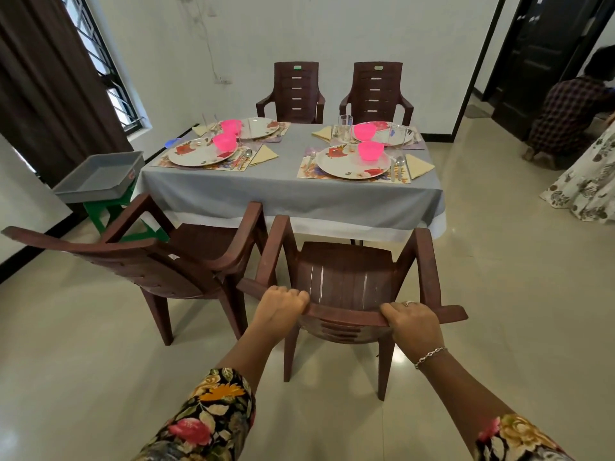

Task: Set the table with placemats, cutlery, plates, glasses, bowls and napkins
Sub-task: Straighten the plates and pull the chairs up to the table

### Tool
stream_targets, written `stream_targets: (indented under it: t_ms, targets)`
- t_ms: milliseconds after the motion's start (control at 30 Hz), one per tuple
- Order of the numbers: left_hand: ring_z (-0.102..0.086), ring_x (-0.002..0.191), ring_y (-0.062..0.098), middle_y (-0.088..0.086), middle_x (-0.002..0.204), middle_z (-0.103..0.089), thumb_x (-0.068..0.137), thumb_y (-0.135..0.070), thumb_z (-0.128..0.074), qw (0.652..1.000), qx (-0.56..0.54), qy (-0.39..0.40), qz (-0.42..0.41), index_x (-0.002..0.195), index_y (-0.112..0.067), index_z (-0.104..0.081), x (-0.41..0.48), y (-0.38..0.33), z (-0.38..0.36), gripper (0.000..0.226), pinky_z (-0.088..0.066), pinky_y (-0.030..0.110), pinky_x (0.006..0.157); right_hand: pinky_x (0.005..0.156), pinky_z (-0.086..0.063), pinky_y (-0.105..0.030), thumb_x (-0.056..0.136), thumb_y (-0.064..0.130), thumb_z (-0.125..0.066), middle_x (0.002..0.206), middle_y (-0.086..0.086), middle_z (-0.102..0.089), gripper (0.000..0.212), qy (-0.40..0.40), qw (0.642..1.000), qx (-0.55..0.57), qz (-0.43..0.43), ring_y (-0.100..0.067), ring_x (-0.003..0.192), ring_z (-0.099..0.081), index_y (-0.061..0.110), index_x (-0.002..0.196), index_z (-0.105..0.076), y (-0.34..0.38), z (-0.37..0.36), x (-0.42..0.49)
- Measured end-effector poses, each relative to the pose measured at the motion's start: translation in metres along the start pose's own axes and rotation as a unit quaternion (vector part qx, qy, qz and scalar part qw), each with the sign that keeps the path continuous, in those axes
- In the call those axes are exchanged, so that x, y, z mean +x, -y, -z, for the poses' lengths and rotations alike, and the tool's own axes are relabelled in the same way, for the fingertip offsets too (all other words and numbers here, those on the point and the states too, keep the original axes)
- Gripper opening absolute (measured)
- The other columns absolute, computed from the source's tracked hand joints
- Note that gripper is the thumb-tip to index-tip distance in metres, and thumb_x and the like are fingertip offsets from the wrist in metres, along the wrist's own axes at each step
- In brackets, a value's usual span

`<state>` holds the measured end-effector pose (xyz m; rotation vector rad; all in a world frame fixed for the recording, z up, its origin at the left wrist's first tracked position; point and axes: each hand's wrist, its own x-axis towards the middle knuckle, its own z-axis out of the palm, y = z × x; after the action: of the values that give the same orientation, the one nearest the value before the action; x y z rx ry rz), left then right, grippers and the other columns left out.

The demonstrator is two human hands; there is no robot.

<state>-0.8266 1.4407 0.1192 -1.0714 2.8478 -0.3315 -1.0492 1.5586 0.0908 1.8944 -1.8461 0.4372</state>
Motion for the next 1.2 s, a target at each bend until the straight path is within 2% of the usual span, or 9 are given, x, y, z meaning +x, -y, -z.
stream_targets:
  t_ms: [467, 600, 633, 733, 900, 1100, 1200]
  targets:
    - [-0.06, 0.102, 0.028, 0.009, 0.109, -0.064, 0.096, -0.011, -0.038, 1.0, -0.009, -0.004, 0.012, 0.109, -0.009, -0.055, 0.049, 0.016, -0.002, 0.022, -0.042, 0.034, 0.085, 0.039, -0.043, -0.023, 0.042, 0.008, -0.088, 0.048, 0.0, -0.057, 0.031, 0.033, 0.999, -0.006, -0.012, -0.021, 0.039, -0.053, 0.015, 0.058, -0.062, -0.026, -0.029, 0.039]
    - [-0.066, 0.081, 0.022, 0.001, 0.086, -0.069, 0.09, -0.017, -0.056, 0.999, -0.004, -0.009, 0.034, 0.09, -0.017, -0.063, 0.053, 0.023, -0.002, 0.007, -0.047, 0.03, 0.071, 0.038, -0.04, -0.022, 0.04, 0.005, -0.087, 0.046, 0.0, -0.055, 0.032, 0.034, 0.999, -0.012, -0.01, -0.021, 0.038, -0.052, 0.015, 0.055, -0.061, -0.025, -0.029, 0.047]
    - [-0.066, 0.08, 0.021, 0.001, 0.086, -0.07, 0.091, -0.017, -0.055, 0.999, -0.002, -0.011, 0.037, 0.09, -0.017, -0.063, 0.054, 0.024, -0.003, 0.007, -0.047, 0.03, 0.071, 0.038, -0.04, -0.022, 0.039, 0.005, -0.087, 0.046, 0.0, -0.055, 0.032, 0.034, 0.999, -0.013, -0.01, -0.021, 0.038, -0.051, 0.015, 0.055, -0.061, -0.024, -0.029, 0.049]
    - [-0.062, 0.095, 0.025, 0.005, 0.101, -0.067, 0.096, -0.017, -0.043, 1.0, -0.018, -0.007, 0.02, 0.104, -0.014, -0.058, 0.059, 0.027, -0.007, 0.018, -0.044, 0.032, 0.082, 0.039, -0.04, -0.021, 0.038, 0.006, -0.088, 0.045, 0.001, -0.055, 0.033, 0.036, 0.999, -0.011, -0.01, -0.02, 0.038, -0.051, 0.016, 0.055, -0.061, -0.022, -0.03, 0.052]
    - [-0.061, 0.101, 0.024, 0.005, 0.107, -0.065, 0.097, -0.016, -0.041, 1.0, -0.005, -0.007, 0.022, 0.107, -0.013, -0.056, 0.059, 0.027, -0.004, 0.019, -0.042, 0.031, 0.085, 0.039, -0.041, -0.021, 0.039, 0.006, -0.088, 0.045, 0.001, -0.055, 0.033, 0.039, 0.999, -0.015, -0.01, -0.02, 0.038, -0.052, 0.016, 0.056, -0.061, -0.021, -0.029, 0.053]
    - [-0.059, 0.098, 0.026, 0.005, 0.101, -0.064, 0.094, -0.009, -0.041, 0.997, -0.036, -0.016, 0.068, 0.101, -0.014, -0.056, 0.057, 0.018, -0.005, 0.017, -0.038, 0.032, 0.085, 0.04, -0.043, -0.024, 0.038, 0.001, -0.085, 0.048, 0.001, -0.056, 0.035, 0.049, 0.999, -0.016, -0.016, -0.021, 0.041, -0.053, 0.016, 0.057, -0.059, -0.021, -0.03, 0.052]
    - [-0.057, 0.094, 0.024, 0.004, 0.097, -0.063, 0.092, -0.011, -0.048, 0.993, -0.069, -0.043, 0.084, 0.099, -0.016, -0.056, 0.055, 0.014, -0.009, 0.012, -0.039, 0.032, 0.086, 0.043, -0.047, -0.027, 0.043, 0.003, -0.084, 0.054, 0.0, -0.059, 0.032, 0.05, 0.999, -0.009, -0.017, -0.02, 0.046, -0.056, 0.015, 0.063, -0.062, -0.02, -0.03, 0.05]
